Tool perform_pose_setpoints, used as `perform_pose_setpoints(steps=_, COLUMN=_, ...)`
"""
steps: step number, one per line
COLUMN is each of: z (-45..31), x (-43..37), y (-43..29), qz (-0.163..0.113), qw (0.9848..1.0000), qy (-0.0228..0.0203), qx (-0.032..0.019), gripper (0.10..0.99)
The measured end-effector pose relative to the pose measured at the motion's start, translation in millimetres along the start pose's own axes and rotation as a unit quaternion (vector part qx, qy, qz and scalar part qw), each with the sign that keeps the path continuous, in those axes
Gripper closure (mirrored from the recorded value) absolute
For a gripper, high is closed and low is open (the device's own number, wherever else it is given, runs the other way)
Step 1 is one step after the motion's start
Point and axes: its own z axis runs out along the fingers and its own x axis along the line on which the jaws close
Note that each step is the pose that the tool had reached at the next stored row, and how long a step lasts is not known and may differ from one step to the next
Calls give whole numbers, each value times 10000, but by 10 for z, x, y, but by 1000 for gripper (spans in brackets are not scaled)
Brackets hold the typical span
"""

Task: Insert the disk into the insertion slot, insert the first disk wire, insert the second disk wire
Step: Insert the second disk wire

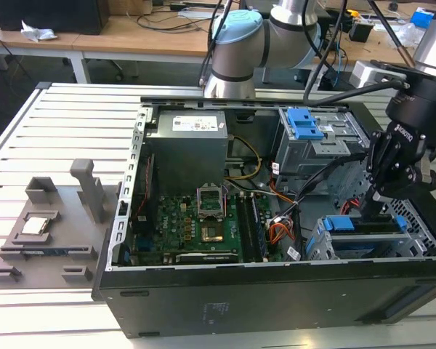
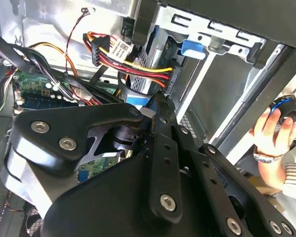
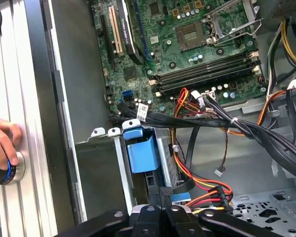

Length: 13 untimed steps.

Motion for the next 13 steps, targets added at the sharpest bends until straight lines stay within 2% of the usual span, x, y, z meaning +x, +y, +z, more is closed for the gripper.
perform_pose_setpoints(steps=3, z=4, x=-12, y=-48, qz=43, qw=10000, qy=-5, qx=-17, gripper=984)
perform_pose_setpoints(steps=13, z=-5, x=61, y=-36, qz=76, qw=10000, qy=-8, qx=-16, gripper=984)
